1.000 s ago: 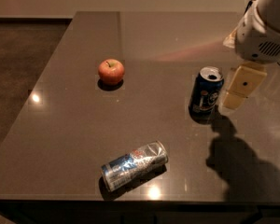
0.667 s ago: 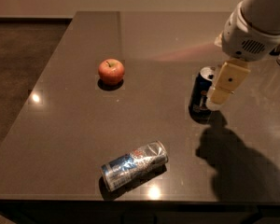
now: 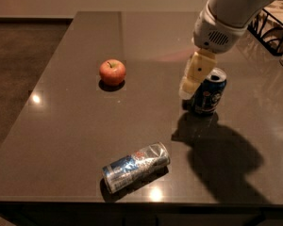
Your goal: Move apple near redbull can
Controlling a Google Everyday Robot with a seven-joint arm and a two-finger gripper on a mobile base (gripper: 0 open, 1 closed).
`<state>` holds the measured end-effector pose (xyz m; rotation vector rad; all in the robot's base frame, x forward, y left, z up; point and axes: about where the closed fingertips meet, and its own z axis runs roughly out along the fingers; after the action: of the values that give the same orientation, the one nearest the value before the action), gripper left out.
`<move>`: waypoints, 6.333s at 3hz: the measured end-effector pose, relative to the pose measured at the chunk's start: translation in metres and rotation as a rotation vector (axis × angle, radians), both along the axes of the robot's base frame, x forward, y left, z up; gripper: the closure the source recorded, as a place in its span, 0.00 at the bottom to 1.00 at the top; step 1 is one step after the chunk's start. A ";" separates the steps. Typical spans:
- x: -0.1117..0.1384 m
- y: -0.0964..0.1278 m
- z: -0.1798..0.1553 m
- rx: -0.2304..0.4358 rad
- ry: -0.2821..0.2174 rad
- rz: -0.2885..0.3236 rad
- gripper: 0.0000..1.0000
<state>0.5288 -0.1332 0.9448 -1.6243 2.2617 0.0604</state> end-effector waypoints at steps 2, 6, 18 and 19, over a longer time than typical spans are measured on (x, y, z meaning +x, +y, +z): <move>0.048 0.059 -0.020 0.049 -0.034 -0.028 0.00; 0.097 0.183 -0.075 0.129 0.033 -0.020 0.00; -0.104 0.142 -0.089 0.019 0.178 -0.215 0.59; -0.104 0.146 -0.094 0.013 0.185 -0.231 0.36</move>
Offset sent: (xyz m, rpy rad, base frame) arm 0.0875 0.0890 -0.0405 0.0653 -0.0819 -0.0857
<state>0.4249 0.0127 0.8509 -1.3904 2.5682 0.1720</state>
